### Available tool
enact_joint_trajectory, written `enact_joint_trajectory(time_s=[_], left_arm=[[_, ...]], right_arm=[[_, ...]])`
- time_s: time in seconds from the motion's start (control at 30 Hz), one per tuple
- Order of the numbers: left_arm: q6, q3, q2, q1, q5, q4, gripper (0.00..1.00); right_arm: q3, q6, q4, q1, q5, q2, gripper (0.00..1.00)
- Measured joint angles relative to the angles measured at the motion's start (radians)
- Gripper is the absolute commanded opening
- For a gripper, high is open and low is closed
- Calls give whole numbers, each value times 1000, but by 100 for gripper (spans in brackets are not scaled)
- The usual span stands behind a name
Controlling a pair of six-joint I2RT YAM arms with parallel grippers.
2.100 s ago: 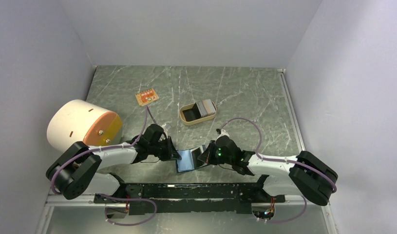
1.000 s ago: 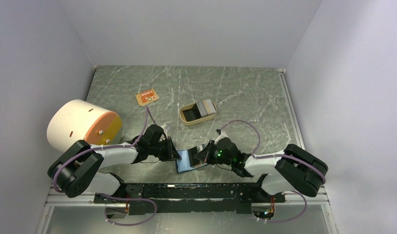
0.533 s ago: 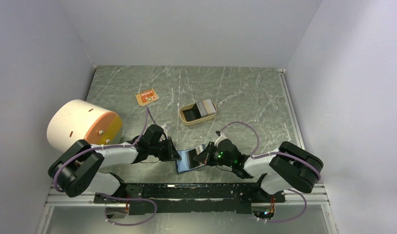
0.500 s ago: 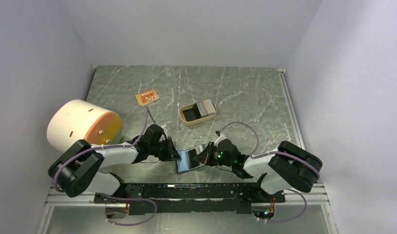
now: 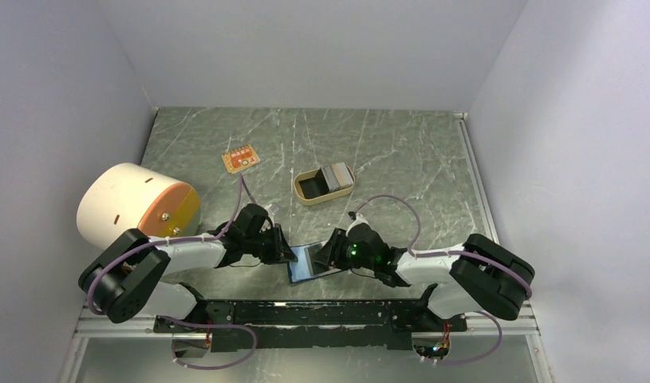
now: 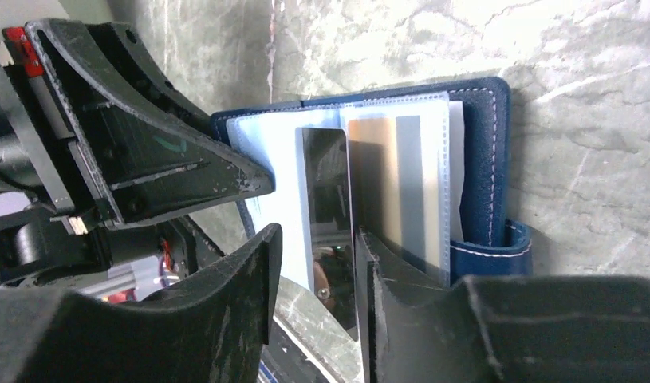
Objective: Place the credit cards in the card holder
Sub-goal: Insert the credit card into the card holder.
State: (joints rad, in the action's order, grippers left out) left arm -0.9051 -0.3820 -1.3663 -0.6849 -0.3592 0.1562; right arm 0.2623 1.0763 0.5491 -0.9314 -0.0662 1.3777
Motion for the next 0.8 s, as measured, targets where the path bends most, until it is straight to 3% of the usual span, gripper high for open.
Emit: enact_joint_trajectory(time_s=[0.43,0.8], left_arm=[[0,0,1,0,-2,0,23],[0,0,10,0,-4,0,23]], right_arm=[[168,-50,-333,-65,127,-19,49],[274,-93,-459,-122,188,37,56]])
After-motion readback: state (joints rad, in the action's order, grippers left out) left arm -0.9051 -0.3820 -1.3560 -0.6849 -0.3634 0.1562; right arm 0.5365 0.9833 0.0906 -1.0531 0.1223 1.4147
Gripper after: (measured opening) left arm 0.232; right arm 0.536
